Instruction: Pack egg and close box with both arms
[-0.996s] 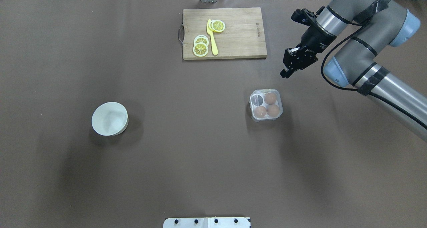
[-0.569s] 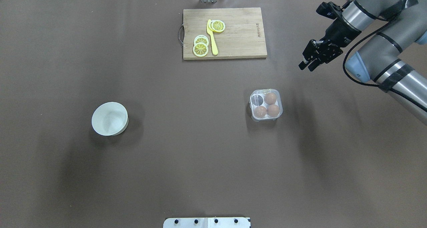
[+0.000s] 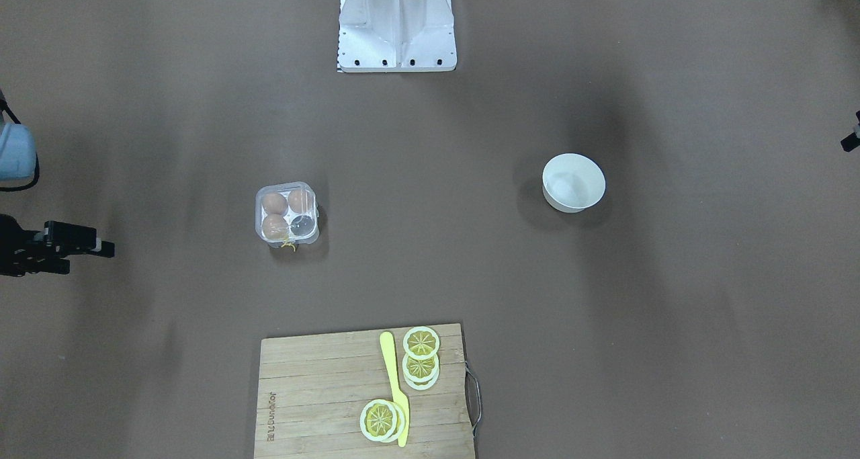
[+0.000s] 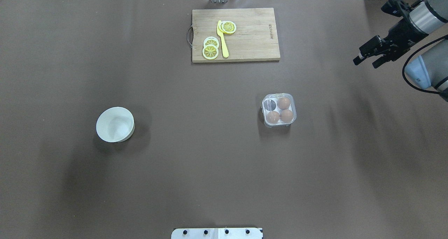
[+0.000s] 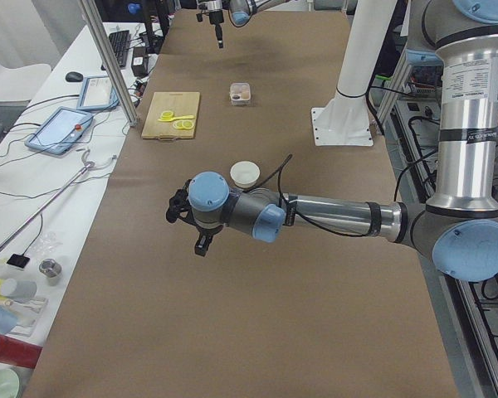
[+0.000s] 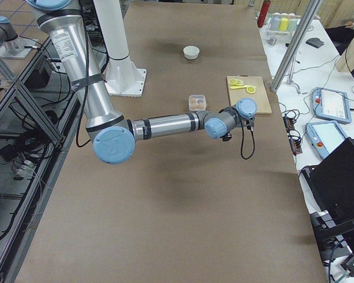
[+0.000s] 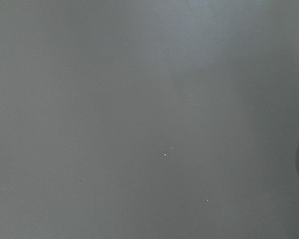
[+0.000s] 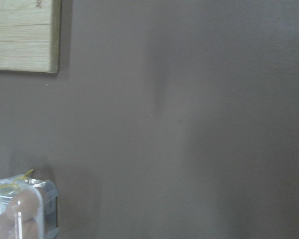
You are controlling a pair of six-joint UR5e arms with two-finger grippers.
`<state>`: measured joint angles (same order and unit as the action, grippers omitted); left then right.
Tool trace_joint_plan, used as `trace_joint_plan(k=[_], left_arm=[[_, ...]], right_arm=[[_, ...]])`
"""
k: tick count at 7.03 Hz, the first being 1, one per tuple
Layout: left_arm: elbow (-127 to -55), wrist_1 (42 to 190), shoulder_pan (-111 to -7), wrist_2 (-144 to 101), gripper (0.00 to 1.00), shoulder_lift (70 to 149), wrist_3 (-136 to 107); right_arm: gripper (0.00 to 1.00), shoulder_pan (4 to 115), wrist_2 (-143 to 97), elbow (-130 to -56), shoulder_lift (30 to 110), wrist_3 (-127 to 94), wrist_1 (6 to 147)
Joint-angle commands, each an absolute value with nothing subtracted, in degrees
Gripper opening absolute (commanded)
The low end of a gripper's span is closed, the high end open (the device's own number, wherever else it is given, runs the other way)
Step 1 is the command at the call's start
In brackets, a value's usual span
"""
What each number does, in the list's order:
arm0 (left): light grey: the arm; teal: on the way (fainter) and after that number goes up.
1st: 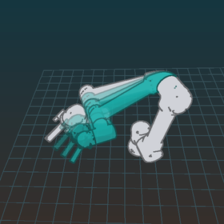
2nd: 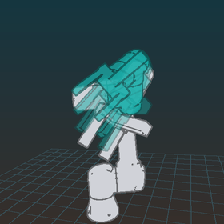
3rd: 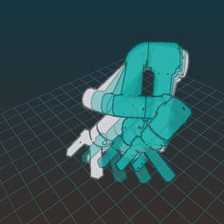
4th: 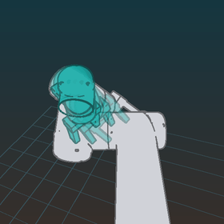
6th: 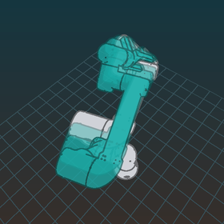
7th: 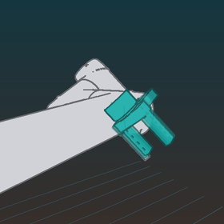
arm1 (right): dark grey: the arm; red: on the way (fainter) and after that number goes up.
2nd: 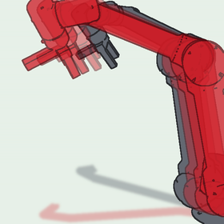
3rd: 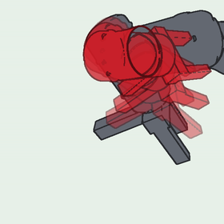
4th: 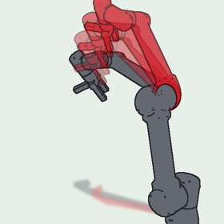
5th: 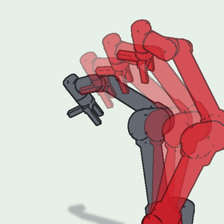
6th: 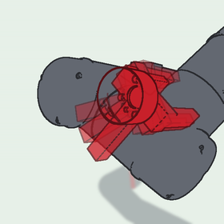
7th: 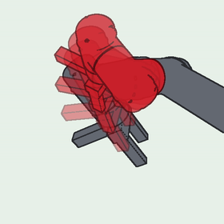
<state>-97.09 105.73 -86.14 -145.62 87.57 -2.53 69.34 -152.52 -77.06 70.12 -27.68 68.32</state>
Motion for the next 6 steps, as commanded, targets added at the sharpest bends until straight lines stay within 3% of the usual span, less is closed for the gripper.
trace_joint_plan(k=[1, 6], left_arm=[[-97.03, 105.73, -86.13, -145.29, 0.98, 87.63, -2.46], [-97.03, 105.73, -86.31, -145.11, 0.97, 87.54, -2.46]], right_arm=[[1.0, 74.68, -151.0, -76.91, 74.77, -20.78, 68.38], [0.99, 84.63, -143.47, -77.08, 82.69, -10.2, 68.9]])
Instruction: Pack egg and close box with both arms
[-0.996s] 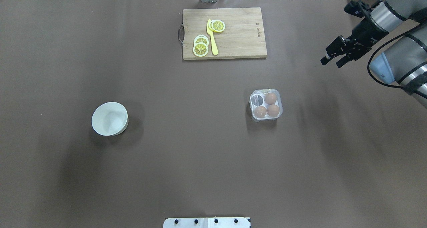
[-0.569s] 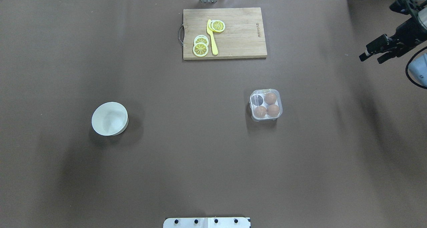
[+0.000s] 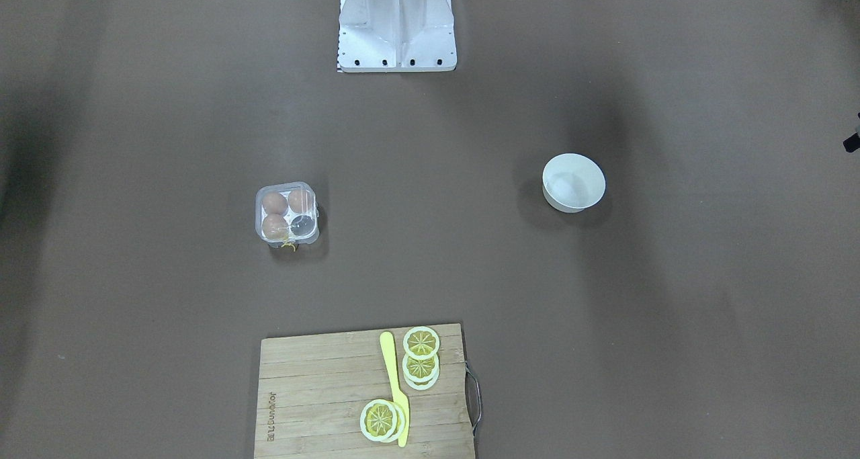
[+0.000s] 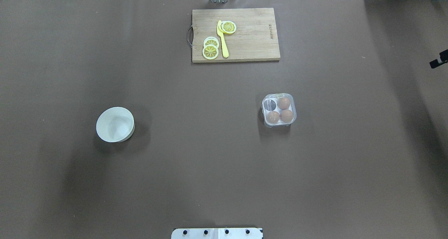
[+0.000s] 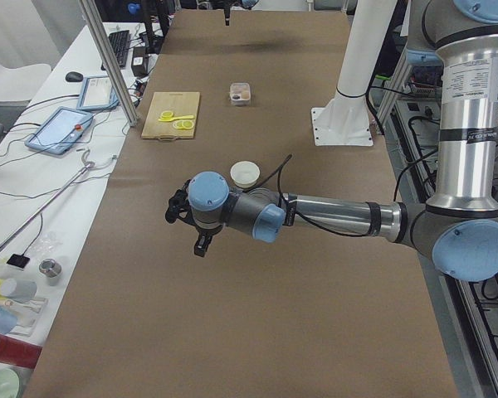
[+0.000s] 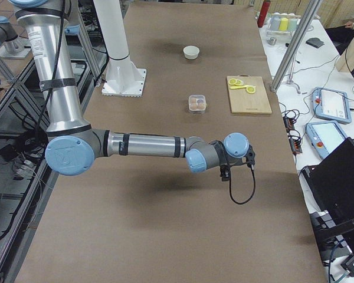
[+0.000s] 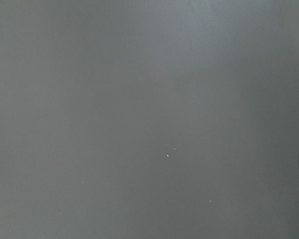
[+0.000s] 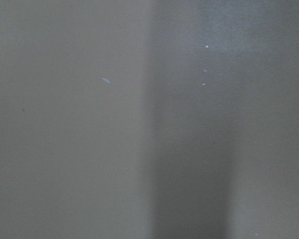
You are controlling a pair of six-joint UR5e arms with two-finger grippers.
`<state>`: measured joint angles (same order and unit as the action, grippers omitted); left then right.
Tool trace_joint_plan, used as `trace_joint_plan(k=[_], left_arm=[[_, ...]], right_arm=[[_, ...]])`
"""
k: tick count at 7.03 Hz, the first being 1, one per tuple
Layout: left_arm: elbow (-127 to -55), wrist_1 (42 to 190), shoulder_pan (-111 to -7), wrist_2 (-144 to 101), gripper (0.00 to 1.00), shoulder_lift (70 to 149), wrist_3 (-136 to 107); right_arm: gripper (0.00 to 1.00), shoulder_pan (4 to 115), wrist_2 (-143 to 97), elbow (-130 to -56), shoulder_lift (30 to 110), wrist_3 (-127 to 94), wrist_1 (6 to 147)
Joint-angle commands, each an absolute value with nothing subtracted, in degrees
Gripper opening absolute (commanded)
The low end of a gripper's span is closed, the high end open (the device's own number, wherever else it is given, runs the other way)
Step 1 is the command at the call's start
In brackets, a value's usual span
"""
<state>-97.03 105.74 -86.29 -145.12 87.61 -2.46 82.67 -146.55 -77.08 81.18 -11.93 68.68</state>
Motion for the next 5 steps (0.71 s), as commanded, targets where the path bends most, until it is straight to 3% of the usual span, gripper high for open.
trace_joint_plan(k=[1, 3, 5], left_arm=[[-97.03, 105.73, -86.48, -145.11, 0.97, 87.54, -2.46], [-97.03, 105.73, -86.75, -145.11, 0.98, 87.54, -2.46], [-97.03, 105.73, -87.27, -145.11, 0.97, 87.45, -2.46]], right_arm=[[0.99, 85.68, -140.04, -77.08, 83.31, -9.06, 69.6], [1.0, 89.54, -130.48, -77.78, 82.88, 0.39, 79.57], [0.99, 91.49, -124.91, -82.93, 81.57, 4.3, 90.91]])
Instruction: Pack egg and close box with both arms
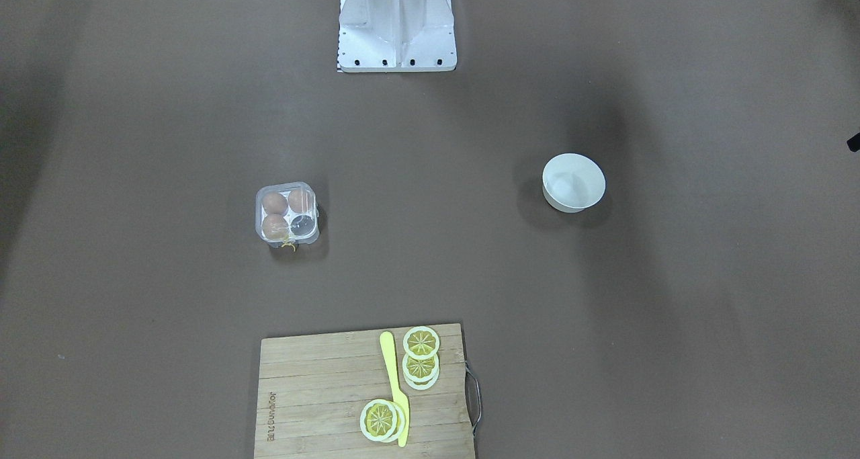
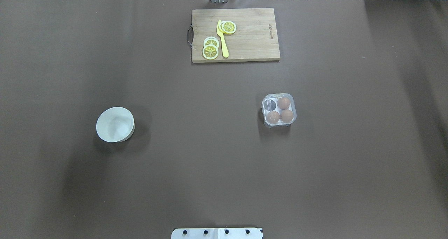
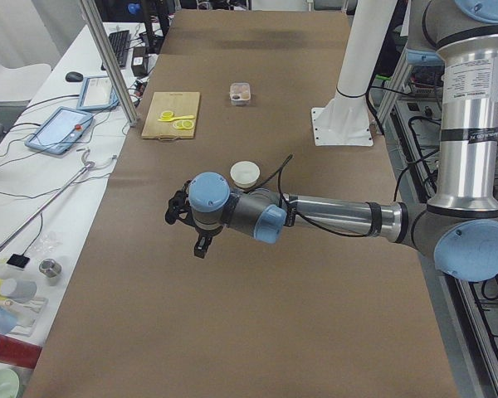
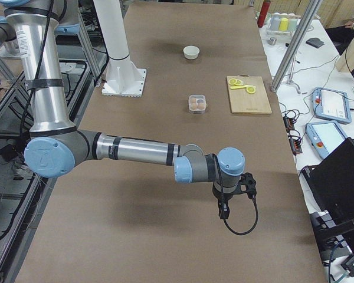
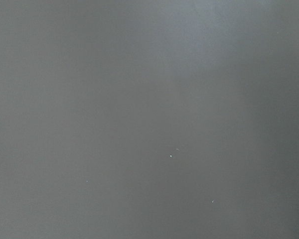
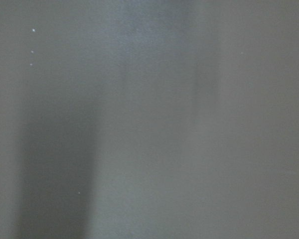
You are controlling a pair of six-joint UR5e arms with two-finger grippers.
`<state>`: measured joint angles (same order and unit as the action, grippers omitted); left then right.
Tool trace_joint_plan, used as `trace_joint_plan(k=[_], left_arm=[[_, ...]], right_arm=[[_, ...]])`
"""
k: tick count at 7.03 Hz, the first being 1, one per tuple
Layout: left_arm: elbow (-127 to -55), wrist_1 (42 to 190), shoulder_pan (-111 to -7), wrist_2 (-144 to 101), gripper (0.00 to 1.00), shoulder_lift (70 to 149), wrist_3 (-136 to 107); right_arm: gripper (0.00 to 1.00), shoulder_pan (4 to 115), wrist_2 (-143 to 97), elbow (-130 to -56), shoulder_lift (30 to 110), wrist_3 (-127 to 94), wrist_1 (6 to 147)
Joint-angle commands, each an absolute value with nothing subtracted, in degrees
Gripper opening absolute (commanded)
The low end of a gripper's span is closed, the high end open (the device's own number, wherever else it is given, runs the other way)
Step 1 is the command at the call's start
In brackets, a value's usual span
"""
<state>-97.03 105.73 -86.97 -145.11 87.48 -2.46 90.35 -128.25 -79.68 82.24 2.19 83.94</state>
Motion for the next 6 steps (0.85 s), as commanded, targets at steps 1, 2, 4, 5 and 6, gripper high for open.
trace_joint_plan(k=[1, 2, 4, 5, 6], left_arm=[[-97.03, 105.65, -87.45, -145.11, 0.98, 87.45, -2.46], [-97.03, 105.64, -87.89, -145.02, 0.98, 87.36, -2.46], [-97.73, 104.16, -88.24, -142.4, 0.98, 87.63, -2.98], [-97.82, 103.02, -88.16, -138.99, 0.98, 87.45, -2.9], [-96.17, 103.09, -88.24, -138.0, 0.97, 87.45, -1.86]], right_arm=[[1.0, 91.41, -124.72, -86.19, 81.56, 4.31, 95.58], [1.0, 91.41, -124.72, -87.09, 81.39, 4.31, 96.84], [1.0, 90.97, -124.8, -87.19, 81.3, 4.31, 97.47], [1.0, 90.79, -124.8, -87.19, 81.3, 4.22, 97.47], [1.0, 90.79, -124.89, -87.19, 81.3, 4.22, 97.47]])
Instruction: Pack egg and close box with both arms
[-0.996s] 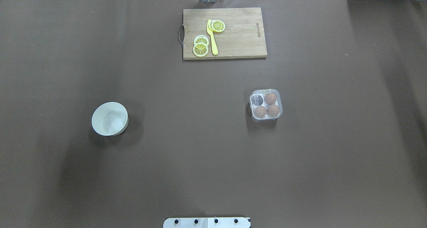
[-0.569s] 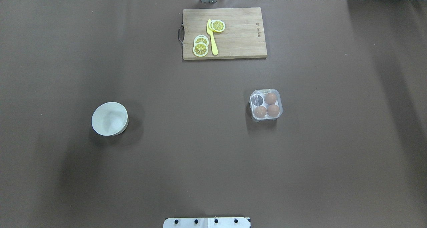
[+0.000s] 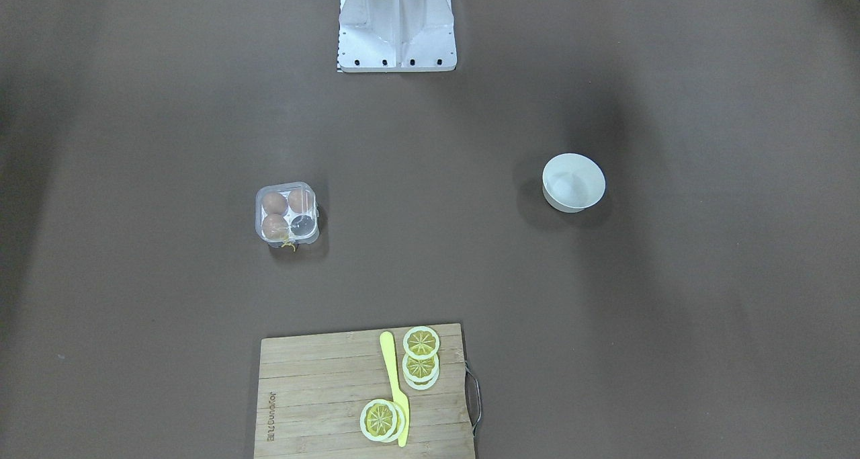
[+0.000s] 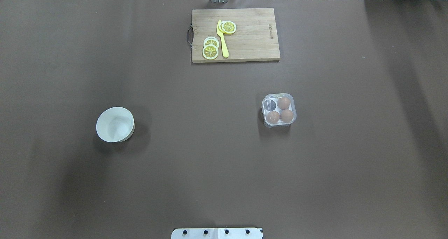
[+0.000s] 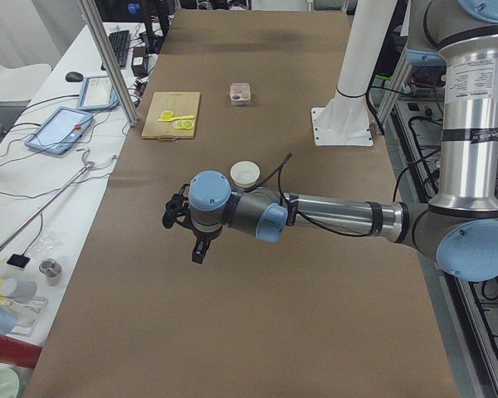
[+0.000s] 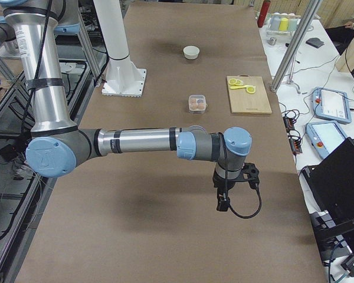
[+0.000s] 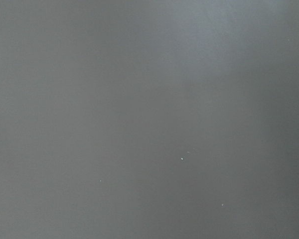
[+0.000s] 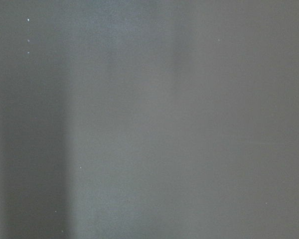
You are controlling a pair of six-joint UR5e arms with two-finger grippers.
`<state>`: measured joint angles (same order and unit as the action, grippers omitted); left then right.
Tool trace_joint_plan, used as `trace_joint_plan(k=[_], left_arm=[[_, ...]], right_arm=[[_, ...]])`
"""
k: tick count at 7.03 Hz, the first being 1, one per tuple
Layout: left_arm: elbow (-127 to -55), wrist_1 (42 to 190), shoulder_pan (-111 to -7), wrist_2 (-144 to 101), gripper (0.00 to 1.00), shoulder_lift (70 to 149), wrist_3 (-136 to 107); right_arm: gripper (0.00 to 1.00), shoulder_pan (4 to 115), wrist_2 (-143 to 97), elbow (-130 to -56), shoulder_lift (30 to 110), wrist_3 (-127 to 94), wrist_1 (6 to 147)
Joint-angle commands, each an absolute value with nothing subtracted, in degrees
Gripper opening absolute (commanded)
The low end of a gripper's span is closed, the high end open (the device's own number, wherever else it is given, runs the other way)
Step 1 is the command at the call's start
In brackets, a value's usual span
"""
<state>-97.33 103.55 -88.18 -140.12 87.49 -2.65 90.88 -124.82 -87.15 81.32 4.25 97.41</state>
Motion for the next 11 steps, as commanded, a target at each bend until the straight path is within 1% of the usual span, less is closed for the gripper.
trace_joint_plan(k=[1, 3, 6, 11], left_arm=[[-94.24, 103.01, -88.42, -137.81, 0.98, 87.45, 0.85], [-89.76, 103.27, -90.43, -137.81, 0.97, 87.63, 5.08], [-87.55, 103.53, -90.62, -135.27, 0.98, 87.71, 5.45], [-87.71, 103.62, -90.7, -135.35, 0.98, 87.54, 5.45]], right_arm=[[1.0, 90.62, -124.98, -87.19, 81.3, 4.22, 97.47], [1.0, 90.53, -125.24, -87.19, 81.21, 4.22, 98.08], [1.0, 90.44, -126.12, -86.93, 80.95, 3.61, 98.35], [1.0, 90.35, -129.55, -87.8, 80.95, 3.69, 100.11]])
